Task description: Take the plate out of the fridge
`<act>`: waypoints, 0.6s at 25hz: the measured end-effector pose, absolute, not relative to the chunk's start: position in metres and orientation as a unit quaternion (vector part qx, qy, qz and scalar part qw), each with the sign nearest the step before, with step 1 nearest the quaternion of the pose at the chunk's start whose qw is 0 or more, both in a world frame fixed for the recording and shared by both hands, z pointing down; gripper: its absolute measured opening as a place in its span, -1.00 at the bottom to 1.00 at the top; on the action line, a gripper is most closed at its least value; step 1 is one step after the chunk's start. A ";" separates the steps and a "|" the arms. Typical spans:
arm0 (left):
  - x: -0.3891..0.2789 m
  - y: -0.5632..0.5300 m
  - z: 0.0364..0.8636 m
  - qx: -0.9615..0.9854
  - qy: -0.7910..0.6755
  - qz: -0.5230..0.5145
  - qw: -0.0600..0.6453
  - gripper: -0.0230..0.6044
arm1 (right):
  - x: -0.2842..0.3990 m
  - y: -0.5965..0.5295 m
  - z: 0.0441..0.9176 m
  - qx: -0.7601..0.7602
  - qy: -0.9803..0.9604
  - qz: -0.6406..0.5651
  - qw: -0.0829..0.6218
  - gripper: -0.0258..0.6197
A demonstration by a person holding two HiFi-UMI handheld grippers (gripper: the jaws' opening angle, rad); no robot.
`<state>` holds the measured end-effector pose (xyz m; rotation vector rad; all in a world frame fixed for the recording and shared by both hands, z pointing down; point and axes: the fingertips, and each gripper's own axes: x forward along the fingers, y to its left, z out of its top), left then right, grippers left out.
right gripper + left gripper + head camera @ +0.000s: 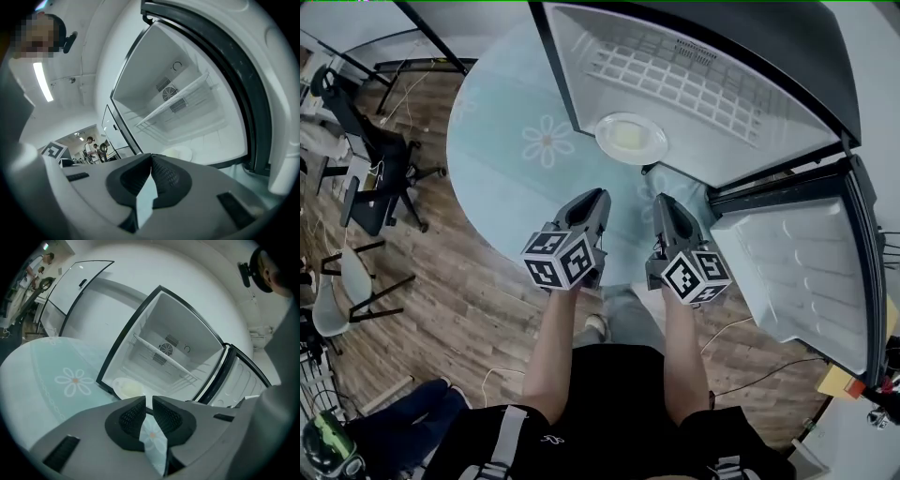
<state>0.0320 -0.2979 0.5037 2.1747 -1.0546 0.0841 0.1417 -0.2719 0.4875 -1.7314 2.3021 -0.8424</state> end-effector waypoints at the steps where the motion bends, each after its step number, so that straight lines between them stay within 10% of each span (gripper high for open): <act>1: 0.034 -0.303 0.506 0.838 -0.408 0.034 0.360 -0.76 | 0.144 -0.278 0.490 -0.573 0.765 -0.285 0.072 -0.92; 15: 0.053 -0.349 0.545 0.810 -0.434 0.069 0.389 -0.75 | 0.158 -0.321 0.527 -0.551 0.756 -0.346 0.075 -0.75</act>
